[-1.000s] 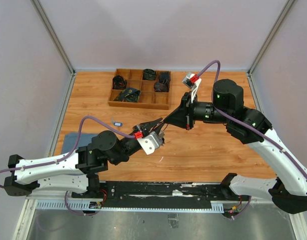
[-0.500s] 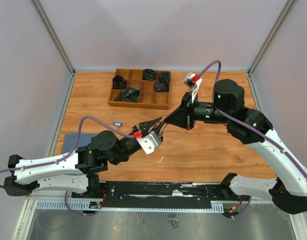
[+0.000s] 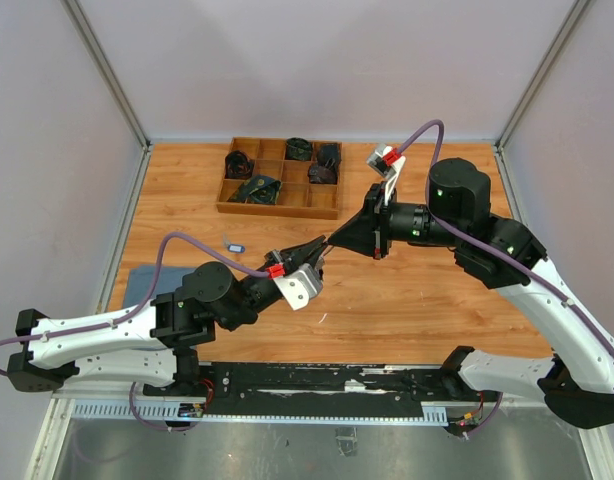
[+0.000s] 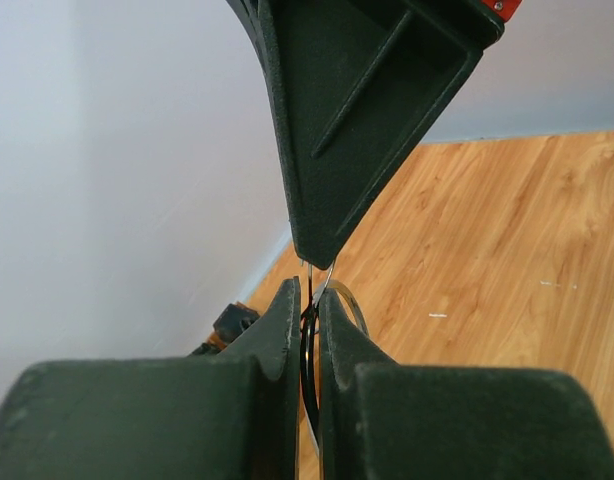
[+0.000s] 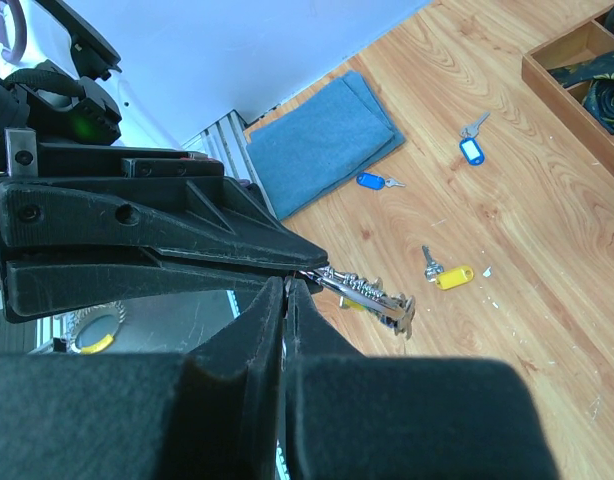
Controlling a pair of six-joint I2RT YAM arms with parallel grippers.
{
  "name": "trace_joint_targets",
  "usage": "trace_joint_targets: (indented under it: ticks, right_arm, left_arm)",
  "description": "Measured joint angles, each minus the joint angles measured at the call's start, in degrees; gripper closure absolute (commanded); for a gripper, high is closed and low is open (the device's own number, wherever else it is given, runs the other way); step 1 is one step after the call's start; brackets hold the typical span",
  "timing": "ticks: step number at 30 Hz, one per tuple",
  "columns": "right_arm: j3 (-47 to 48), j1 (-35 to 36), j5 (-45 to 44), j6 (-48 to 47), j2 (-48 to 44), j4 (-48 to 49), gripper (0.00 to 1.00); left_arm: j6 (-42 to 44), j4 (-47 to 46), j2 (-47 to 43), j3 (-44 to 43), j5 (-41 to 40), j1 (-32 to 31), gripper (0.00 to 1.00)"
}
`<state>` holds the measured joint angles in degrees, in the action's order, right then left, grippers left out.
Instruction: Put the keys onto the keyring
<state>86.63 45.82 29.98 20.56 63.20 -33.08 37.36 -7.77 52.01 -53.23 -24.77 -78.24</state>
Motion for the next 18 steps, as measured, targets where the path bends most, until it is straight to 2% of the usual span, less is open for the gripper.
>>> trace_joint_targets:
  ticks: [3,7,9,18]
  right_arm:
    - [0.0,-0.11,-0.07,-0.02,-0.04,0.0,0.97]
    - [0.0,-0.11,-1.03,-0.5,-0.52,-0.2,0.74]
    - [-0.02,-0.11,-2.49,-1.25,-1.55,-0.24,0.67]
    - [-0.66,-0.11,-7.85,-2.71,-6.8,1.2,0.66]
  left_arm:
    - [0.09,0.04,0.0,0.0,0.0,0.0,1.0]
    - [0.17,0.15,0.0,-0.02,0.11,0.0,0.99]
    - [0.22,0.46,-0.02,0.0,-0.33,0.0,1.0]
    - [0.39,0.7,-0.02,0.0,-1.29,0.0,0.99]
